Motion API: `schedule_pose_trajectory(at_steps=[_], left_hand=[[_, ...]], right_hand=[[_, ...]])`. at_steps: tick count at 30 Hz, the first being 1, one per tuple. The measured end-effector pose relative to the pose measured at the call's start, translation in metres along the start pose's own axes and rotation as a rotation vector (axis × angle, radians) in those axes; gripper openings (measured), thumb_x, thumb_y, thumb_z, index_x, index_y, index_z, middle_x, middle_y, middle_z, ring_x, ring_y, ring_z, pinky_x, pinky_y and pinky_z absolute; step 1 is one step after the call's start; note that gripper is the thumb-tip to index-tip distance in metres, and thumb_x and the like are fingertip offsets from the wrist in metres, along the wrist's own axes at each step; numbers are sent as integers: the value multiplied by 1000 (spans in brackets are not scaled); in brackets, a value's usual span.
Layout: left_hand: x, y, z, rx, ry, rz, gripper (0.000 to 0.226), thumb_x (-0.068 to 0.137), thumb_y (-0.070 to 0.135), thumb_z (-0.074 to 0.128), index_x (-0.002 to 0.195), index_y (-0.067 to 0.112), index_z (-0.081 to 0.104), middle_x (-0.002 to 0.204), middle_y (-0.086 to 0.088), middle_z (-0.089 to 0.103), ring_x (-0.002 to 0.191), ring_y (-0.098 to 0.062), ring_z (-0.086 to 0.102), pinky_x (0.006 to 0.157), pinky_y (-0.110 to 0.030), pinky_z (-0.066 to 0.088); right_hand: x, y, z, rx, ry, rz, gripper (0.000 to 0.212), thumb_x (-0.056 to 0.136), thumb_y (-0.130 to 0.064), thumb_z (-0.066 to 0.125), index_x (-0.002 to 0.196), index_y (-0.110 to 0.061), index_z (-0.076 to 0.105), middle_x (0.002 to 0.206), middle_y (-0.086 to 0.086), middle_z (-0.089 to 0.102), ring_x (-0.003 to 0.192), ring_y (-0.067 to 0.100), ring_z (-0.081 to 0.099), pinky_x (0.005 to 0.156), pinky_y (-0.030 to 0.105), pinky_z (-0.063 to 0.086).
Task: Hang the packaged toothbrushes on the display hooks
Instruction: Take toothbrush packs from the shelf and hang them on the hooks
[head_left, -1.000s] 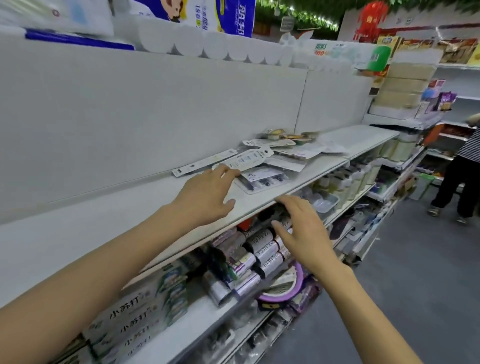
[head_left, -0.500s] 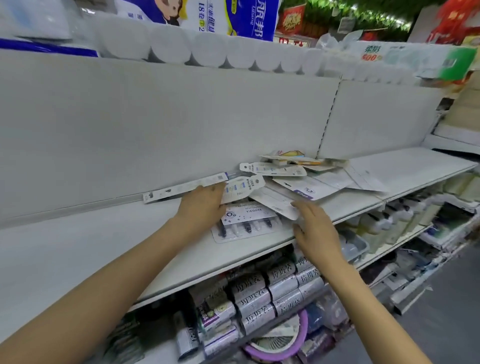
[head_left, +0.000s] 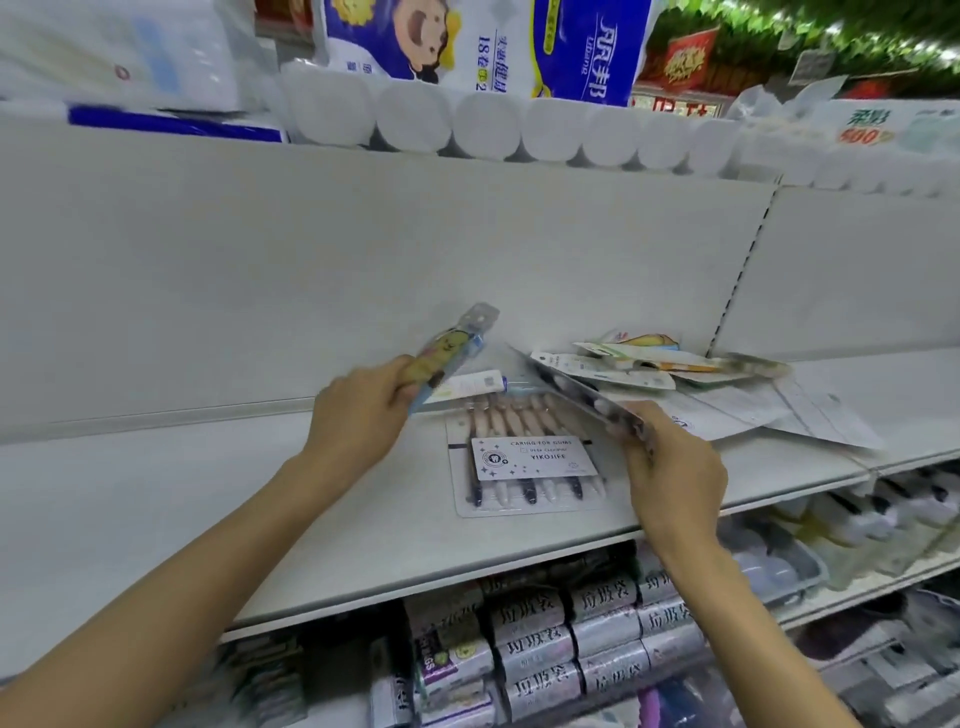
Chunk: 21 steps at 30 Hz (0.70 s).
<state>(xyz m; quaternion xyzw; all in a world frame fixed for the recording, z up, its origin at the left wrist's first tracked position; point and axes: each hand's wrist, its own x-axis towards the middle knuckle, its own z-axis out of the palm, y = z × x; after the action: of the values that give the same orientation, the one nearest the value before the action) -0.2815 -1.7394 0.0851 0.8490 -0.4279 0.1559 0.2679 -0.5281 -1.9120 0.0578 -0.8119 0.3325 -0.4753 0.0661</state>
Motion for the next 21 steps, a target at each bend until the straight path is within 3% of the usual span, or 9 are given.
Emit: schedule_pose_trajectory(at_steps=[2, 4, 7, 10, 12, 15, 21], left_hand=[[-7, -10, -12, -146, 20, -74, 23, 99, 33, 52, 118, 25, 62, 93, -8, 70, 83, -36, 63, 68, -39, 50], [-15, -20, -23, -281, 50, -141, 19, 97, 33, 56, 113, 26, 64, 92, -2, 72, 85, -30, 66, 73, -42, 54], [-29, -32, -38, -408, 76, -215, 14, 96, 31, 60, 107, 26, 67, 91, 3, 73, 85, -23, 67, 78, -47, 56], [-48, -41, -53, -474, 103, -262, 12, 95, 28, 61, 104, 24, 67, 90, 4, 73, 86, -21, 68, 79, -50, 56], [-63, -48, -63, -534, 136, -286, 12, 95, 27, 61, 106, 27, 68, 92, 5, 74, 88, -20, 70, 81, -51, 57], [-84, -56, -81, -714, 192, -334, 20, 96, 22, 63, 111, 32, 70, 98, 9, 76, 93, -14, 72, 85, -44, 58], [-135, -79, -110, -873, 278, -452, 23, 97, 7, 59, 111, 22, 69, 100, 3, 78, 90, -15, 74, 78, -31, 59]], right_hand=[[6, -13, -6, 101, 35, -11, 11, 94, -19, 68, 104, -23, 68, 52, -16, 45, 49, 15, 49, 48, 21, 25], [11, -27, -11, 238, 56, -22, 12, 94, -24, 69, 106, -21, 68, 54, -14, 50, 48, 9, 46, 47, 27, 33], [13, -49, -16, 487, 53, -9, 13, 93, -27, 71, 105, -28, 67, 68, -2, 67, 61, 30, 60, 55, 45, 50], [12, -73, -21, 673, 14, 18, 14, 91, -29, 73, 86, -32, 60, 73, 6, 66, 70, 40, 61, 59, 53, 52], [11, -90, -25, 788, -12, 43, 15, 88, -30, 74, 88, -22, 62, 78, 12, 68, 73, 31, 65, 63, 46, 53], [11, -115, -31, 1033, -67, 109, 14, 88, -20, 74, 94, -11, 66, 87, 1, 75, 83, 9, 71, 70, 23, 54], [1, -156, -22, 1293, -136, 188, 16, 89, -13, 72, 83, -22, 61, 75, -12, 70, 59, 3, 57, 52, 17, 44]])
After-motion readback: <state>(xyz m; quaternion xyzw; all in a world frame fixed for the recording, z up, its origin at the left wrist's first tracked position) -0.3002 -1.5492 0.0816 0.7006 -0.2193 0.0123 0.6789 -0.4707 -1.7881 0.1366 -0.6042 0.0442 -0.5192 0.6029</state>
